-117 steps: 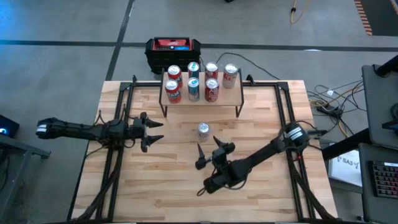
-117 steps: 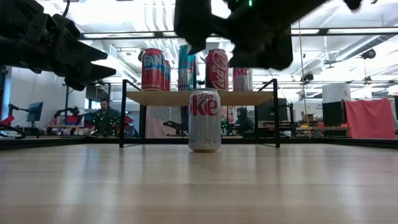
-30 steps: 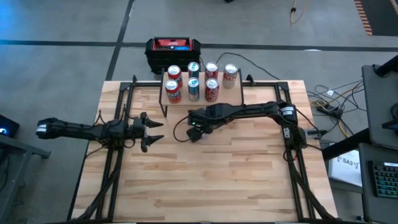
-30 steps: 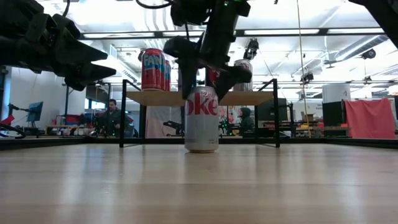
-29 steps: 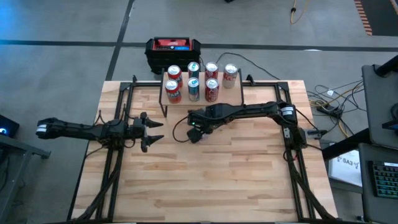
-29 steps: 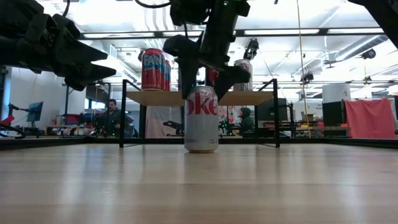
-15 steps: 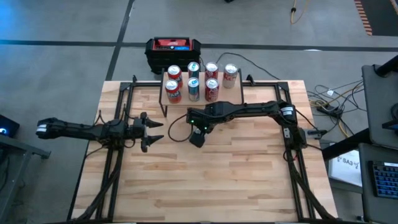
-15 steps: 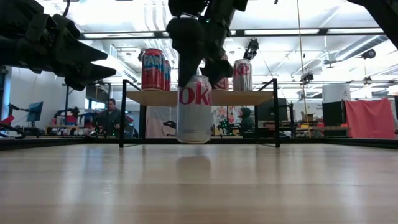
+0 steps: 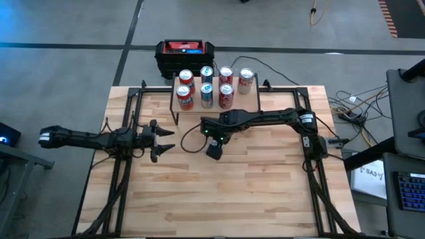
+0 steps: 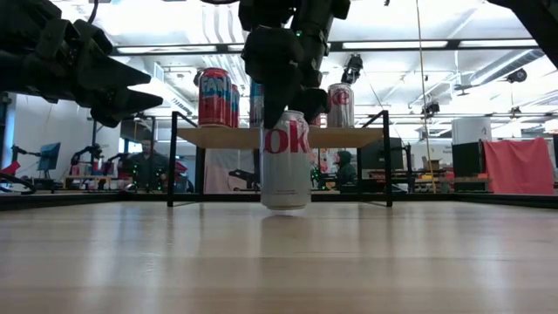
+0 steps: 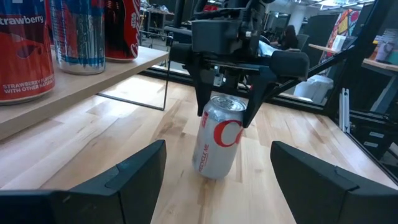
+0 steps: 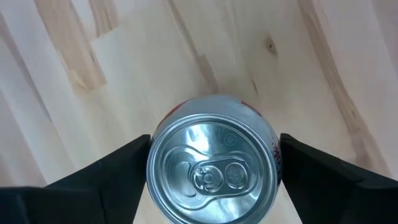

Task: Place canned beverage on shelf
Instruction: Put the red and silver soda can on the shelf aligned with the other red and silver soda can

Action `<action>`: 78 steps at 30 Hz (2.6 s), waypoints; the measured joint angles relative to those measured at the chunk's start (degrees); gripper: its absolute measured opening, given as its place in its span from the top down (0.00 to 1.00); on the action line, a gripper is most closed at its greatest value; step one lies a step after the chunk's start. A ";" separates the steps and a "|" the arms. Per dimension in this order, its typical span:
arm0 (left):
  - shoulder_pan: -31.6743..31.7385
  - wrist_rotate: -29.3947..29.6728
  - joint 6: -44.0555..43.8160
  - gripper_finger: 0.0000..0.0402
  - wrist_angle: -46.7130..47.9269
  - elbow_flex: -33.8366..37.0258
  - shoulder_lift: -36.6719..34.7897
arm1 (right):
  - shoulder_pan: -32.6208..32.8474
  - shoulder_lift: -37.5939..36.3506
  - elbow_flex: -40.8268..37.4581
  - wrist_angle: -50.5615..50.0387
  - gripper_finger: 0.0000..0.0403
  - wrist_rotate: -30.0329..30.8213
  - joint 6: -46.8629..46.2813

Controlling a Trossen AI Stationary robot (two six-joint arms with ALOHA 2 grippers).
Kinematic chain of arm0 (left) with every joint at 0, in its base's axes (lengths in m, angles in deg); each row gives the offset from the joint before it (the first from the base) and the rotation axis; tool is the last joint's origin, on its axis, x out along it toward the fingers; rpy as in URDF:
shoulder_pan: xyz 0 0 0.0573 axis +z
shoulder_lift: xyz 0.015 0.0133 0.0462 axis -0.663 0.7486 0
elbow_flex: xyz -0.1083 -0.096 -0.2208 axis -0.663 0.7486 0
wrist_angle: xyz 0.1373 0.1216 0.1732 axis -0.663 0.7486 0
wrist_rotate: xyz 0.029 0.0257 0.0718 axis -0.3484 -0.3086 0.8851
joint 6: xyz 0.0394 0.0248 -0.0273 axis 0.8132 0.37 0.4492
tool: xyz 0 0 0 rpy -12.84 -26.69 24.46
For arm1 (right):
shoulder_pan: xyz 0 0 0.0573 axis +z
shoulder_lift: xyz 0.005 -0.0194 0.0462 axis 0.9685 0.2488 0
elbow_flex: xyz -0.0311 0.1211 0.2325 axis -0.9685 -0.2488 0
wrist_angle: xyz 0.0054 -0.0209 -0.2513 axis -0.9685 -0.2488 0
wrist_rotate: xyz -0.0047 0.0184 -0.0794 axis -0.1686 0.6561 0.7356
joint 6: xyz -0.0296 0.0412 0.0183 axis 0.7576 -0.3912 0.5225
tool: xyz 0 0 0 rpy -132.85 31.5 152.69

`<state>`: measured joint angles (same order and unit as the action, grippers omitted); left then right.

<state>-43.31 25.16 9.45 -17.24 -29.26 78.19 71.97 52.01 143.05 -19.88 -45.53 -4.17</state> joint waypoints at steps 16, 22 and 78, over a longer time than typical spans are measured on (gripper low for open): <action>0.01 -0.01 0.00 0.32 0.00 0.00 0.00 | 0.00 -0.27 -0.46 0.02 0.08 4.34 -12.08; 0.00 0.00 0.00 0.32 0.02 0.00 0.00 | 0.83 -0.27 -1.42 0.16 0.08 6.42 -20.37; 0.01 -0.01 0.00 0.32 0.04 0.00 0.08 | 21.62 4.58 -22.18 25.13 0.01 69.22 -54.09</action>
<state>-43.30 25.14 9.45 -17.20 -29.26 78.27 93.59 56.60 120.87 5.26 23.69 -58.26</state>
